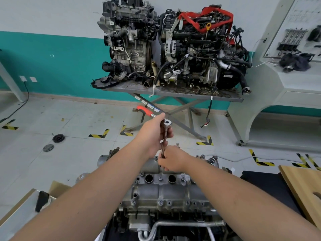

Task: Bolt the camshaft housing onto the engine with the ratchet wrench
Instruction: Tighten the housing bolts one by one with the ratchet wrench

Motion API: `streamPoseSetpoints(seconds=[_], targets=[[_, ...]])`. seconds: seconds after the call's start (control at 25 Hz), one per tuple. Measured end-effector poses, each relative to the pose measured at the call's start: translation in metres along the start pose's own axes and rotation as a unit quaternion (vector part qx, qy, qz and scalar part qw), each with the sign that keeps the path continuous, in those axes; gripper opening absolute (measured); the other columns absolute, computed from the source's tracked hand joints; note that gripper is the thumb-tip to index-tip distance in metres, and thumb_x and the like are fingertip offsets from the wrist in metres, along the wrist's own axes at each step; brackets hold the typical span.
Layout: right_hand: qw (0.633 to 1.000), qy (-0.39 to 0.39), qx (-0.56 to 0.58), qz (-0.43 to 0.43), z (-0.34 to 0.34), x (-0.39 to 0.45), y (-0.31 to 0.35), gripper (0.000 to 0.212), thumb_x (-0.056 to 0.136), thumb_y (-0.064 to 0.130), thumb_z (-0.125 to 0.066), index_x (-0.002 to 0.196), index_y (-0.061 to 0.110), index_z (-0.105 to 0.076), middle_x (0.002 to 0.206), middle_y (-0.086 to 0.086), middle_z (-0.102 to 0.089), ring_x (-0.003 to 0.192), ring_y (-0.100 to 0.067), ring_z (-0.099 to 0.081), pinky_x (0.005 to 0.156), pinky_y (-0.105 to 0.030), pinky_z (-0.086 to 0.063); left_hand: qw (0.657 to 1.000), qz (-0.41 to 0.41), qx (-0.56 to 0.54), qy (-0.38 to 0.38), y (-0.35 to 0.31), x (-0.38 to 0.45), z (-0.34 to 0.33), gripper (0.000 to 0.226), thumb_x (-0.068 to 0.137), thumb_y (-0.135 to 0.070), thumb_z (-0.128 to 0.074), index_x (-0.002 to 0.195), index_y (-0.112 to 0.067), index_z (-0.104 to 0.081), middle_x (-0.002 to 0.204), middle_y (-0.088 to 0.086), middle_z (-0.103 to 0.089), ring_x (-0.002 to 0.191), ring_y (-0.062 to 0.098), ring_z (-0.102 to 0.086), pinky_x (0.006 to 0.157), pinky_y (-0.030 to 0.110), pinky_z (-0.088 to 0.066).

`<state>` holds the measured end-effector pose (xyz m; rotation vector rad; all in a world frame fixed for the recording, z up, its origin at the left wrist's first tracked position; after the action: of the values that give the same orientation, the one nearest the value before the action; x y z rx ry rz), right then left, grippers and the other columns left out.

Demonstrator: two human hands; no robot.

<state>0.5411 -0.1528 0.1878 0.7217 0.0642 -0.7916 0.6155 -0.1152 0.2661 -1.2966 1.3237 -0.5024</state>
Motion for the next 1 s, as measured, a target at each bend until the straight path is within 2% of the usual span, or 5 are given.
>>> streamPoseSetpoints(seconds=[0.24,0.4,0.64,0.8,1.0], targets=[[0.999,0.021,-0.009,-0.022,-0.028,-0.012,-0.009,0.025,0.093,0.019,-0.046,0.094,0.000,-0.062,0.086,-0.021,-0.072,0.080,-0.033,-0.072,0.076,-0.047,-0.059,0.993,0.012,-0.037,0.109,0.032,-0.018,0.004,0.025,0.099,-0.031,-0.045,0.084,-0.019,-0.062,0.074,0.000,-0.064,0.073,0.015,-0.061,0.060,0.030,-0.038],[1.000,0.020,0.010,-0.008,-0.034,-0.016,-0.006,0.013,0.091,0.015,-0.050,0.080,0.018,-0.054,0.084,-0.014,-0.074,0.076,-0.027,-0.073,0.076,-0.043,-0.060,0.990,0.005,-0.046,0.136,0.037,-0.022,0.004,0.023,0.098,-0.027,-0.043,0.089,-0.019,-0.063,0.077,0.000,-0.066,0.074,0.016,-0.062,0.061,0.030,-0.039],[1.000,0.017,0.000,-0.014,-0.034,-0.021,-0.009,0.019,0.092,0.016,-0.050,0.074,0.023,-0.051,0.072,-0.004,-0.069,0.079,-0.024,-0.072,0.079,-0.040,-0.058,0.987,-0.006,-0.059,0.148,0.039,-0.026,0.005,0.023,0.097,-0.026,-0.042,0.089,-0.018,-0.061,0.077,0.001,-0.066,0.073,0.015,-0.062,0.063,0.031,-0.038],[1.000,0.019,0.007,-0.018,-0.034,-0.022,-0.011,0.016,0.090,0.014,-0.049,0.080,0.005,-0.058,0.081,-0.022,-0.070,0.083,-0.035,-0.070,0.077,-0.049,-0.057,0.986,-0.013,-0.060,0.158,0.044,-0.026,0.005,0.023,0.096,-0.027,-0.042,0.091,-0.017,-0.063,0.081,0.002,-0.067,0.076,0.016,-0.063,0.064,0.031,-0.039],[0.999,0.024,0.016,-0.027,-0.036,-0.024,-0.013,0.016,0.090,0.015,-0.049,0.077,0.010,-0.056,0.087,-0.025,-0.070,0.084,-0.036,-0.070,0.076,-0.048,-0.057,0.983,-0.023,-0.067,0.171,0.046,-0.024,0.006,0.021,0.091,-0.029,-0.049,0.089,-0.020,-0.069,0.085,0.002,-0.069,0.078,0.016,-0.064,0.063,0.030,-0.041]])
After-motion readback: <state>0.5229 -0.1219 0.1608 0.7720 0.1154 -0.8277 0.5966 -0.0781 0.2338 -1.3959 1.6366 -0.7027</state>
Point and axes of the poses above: each hand's wrist, its own x-axis towards the middle knuckle, its own z-axis out of the back of the hand, y = z × x, the point moved 7 cm from there along x, towards the middle knuckle
